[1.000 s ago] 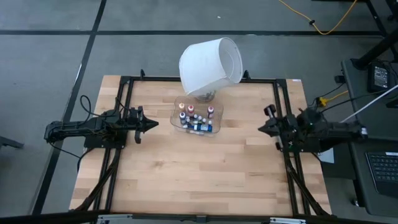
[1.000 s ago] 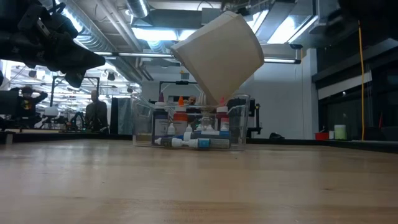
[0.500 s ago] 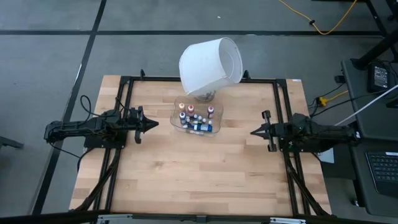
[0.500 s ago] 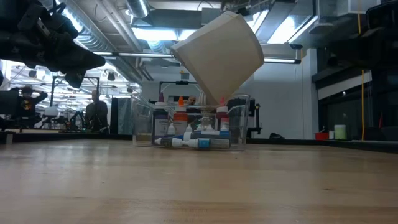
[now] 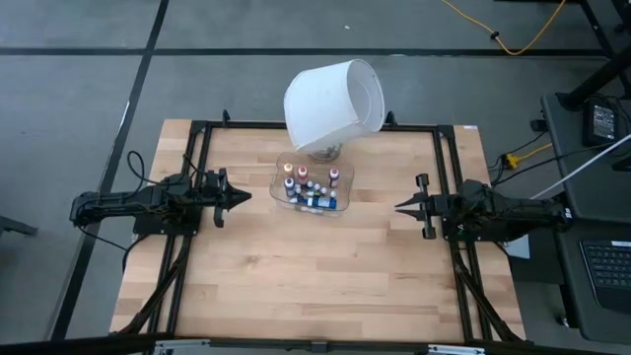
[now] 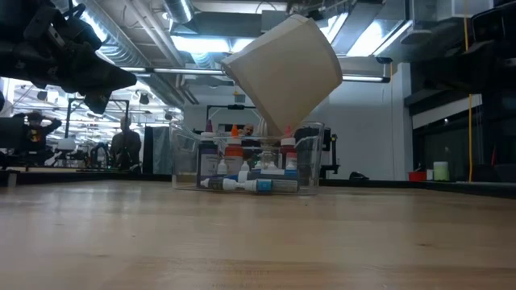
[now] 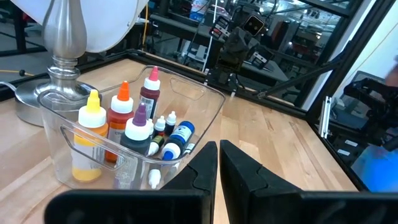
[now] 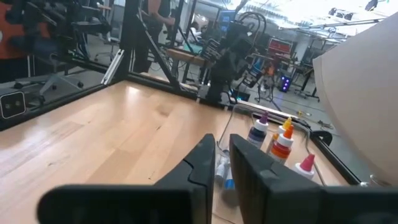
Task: Pick & Place food coloring
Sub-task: Return to Home Position
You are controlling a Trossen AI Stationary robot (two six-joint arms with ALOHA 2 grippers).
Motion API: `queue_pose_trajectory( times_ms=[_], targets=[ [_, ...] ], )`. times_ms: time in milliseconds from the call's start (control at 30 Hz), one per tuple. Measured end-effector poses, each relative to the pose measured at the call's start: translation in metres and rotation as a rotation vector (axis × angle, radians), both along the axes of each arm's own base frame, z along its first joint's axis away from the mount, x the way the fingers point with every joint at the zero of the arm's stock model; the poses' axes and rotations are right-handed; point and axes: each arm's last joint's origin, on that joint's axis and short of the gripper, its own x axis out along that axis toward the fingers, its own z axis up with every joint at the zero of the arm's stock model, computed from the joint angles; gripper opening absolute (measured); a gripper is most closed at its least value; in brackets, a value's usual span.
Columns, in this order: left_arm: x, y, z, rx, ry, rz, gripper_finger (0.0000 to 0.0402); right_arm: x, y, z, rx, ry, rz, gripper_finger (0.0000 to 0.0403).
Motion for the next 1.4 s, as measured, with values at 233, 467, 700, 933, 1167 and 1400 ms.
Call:
queue_pose_trajectory(
  times_ms=[233,467,700,933,1167,1400],
  targets=[
    [0.0000,0.0000,-0.0001,0.000,0.000,0.000,0.0015,0.0000,0.0000,-0.0001,-0.001,0.001,0.000,0.0057],
    [0.0000,0.0000,0.0000,0.000,0.000,0.000,0.0015,0.0000,0.0000,0.0000,-0.001,0.000,0.000,0.0057],
    [0.0000,0.0000,-0.0001,0.000,0.000,0.000,0.0015,0.0000,0.0000,0.0000,-0.001,0.000,0.001,0.0057],
    [0.0000,0.0000,-0.0001,0.000,0.000,0.000,0.0015,0.0000,0.0000,-0.0001,-0.001,0.001,0.001,0.0058],
    [0.0000,0.0000,-0.0001,0.000,0.000,0.000,0.0015,0.0000,0.0000,0.0000,-0.001,0.000,0.001,0.0058],
    [0.0000,0.0000,-0.0001,0.000,0.000,0.000,0.0015,0.0000,0.0001,-0.0001,-0.001,0.001,0.001,0.0058]
  ],
)
